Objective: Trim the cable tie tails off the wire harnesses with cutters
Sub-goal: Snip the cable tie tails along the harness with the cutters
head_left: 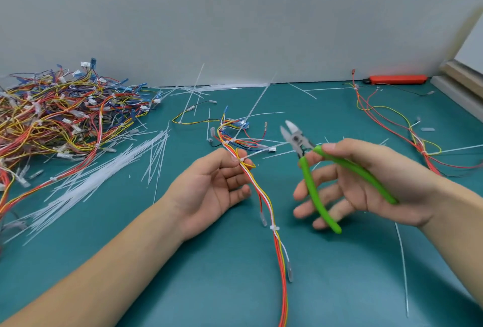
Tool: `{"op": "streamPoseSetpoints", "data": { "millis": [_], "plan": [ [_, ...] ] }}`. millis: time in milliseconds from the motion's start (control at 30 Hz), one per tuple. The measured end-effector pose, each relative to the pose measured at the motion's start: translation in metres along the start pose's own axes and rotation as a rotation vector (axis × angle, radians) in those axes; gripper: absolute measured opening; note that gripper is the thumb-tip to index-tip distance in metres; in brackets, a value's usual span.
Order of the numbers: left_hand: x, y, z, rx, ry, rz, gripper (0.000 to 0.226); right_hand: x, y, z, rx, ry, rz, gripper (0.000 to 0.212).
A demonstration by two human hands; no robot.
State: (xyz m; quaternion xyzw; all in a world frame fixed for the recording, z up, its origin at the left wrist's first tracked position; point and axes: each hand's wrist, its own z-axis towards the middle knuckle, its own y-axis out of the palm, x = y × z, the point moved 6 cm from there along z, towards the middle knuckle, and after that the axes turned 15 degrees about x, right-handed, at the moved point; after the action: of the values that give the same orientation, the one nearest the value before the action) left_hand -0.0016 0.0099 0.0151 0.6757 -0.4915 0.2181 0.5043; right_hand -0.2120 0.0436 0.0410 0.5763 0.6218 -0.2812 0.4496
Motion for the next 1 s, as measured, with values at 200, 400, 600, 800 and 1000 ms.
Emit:
{"op": "streamPoseSetpoints", "data": {
  "millis": [200, 400, 600, 800, 1000],
  "plan": [
    [0.000, 0.000, 0.000, -0.012, -0.015, 0.000, 0.015, 0.009, 0.013, 0.004, -0.175, 0.096, 0.054, 0.032],
    [-0.001, 0.000, -0.001, -0.019, -0.019, 0.002, 0.015, 0.004, 0.000, 0.002, -0.147, -0.026, -0.013, 0.035],
    [0.000, 0.000, -0.002, -0.008, -0.035, -0.001, 0.015, -0.007, -0.017, 0.001, 0.011, -0.109, -0.090, 0.028],
    [0.000, -0.001, -0.002, -0.019, -0.059, -0.013, 0.015, -0.007, -0.034, 0.003, 0.226, -0.148, -0.492, 0.026],
    [0.000, -0.001, -0.002, -0.023, -0.063, -0.008, 0.016, -0.010, -0.030, 0.007, 0.379, -0.327, -0.926, 0.026]
  ]
}}
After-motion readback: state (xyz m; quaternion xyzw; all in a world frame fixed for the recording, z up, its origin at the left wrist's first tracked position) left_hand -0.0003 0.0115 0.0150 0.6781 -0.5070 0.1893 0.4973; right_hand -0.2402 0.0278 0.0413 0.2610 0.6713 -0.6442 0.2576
